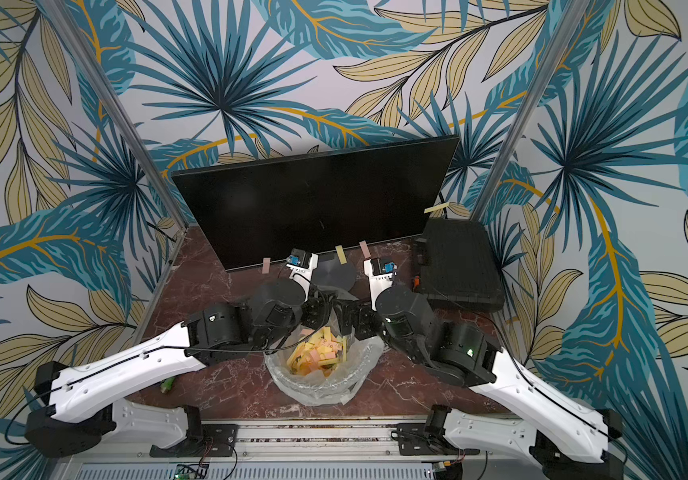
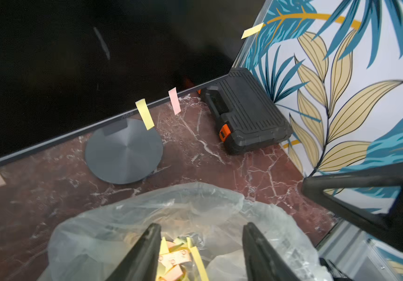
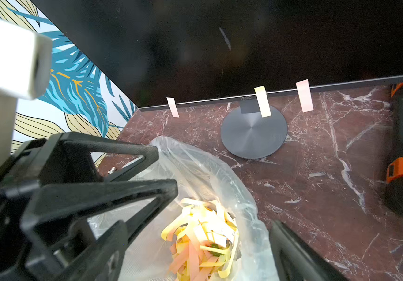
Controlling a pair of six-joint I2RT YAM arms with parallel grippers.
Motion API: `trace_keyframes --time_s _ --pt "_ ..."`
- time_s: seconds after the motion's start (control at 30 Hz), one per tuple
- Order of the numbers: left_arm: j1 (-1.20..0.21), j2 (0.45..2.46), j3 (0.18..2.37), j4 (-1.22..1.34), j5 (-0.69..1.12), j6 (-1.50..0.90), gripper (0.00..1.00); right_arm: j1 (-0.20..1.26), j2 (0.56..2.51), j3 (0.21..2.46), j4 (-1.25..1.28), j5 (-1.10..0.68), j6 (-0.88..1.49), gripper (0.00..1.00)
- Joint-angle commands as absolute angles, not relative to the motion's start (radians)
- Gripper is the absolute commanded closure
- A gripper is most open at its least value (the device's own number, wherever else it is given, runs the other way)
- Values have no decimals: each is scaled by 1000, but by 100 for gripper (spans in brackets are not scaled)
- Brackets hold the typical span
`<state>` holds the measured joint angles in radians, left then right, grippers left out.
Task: Remove the sticky note from the monitor
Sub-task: Place the sticky note in the trash bin.
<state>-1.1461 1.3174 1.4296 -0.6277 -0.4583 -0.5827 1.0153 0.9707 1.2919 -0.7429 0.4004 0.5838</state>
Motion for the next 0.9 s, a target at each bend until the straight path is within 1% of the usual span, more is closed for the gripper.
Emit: trace_keyframes --time_s 0.0,0.13,0.2,0.23,0.33,0.43,0.53,0.6,0.7,0.87 --pt "-1154 1268 1463 -634 -480 -563 29 1014 980 1286 -770 424 595 6" --pt "-1154 1198 1450 -634 -520 -547 13 1014 1008 1309 -779 425 594 6" --pt "-1154 1147 1413 -630 -554 -542 3 1014 1026 1319 -774 414 587 6" --pt "-1154 1110 1389 -628 -576 -548 0 1014 1035 1323 -769 406 583 6" --pt "-1154 970 1292 -591 -652 -567 0 1014 1074 1346 -762 382 570 6" --pt "-1152 819 1130 -519 -730 -588 0 1012 1114 1376 -753 351 566 6" --pt "-1130 685 987 -507 -768 -630 0 1012 1145 1398 -732 318 559 5" --pt "-1093 600 887 -482 -740 -668 0 1012 1165 1412 -725 302 553 5" --pt "-1002 479 720 -403 -650 -731 0 1011 1195 1433 -713 286 543 5" --pt "-774 370 476 -261 -416 -856 0 1012 1229 1447 -672 255 539 5"
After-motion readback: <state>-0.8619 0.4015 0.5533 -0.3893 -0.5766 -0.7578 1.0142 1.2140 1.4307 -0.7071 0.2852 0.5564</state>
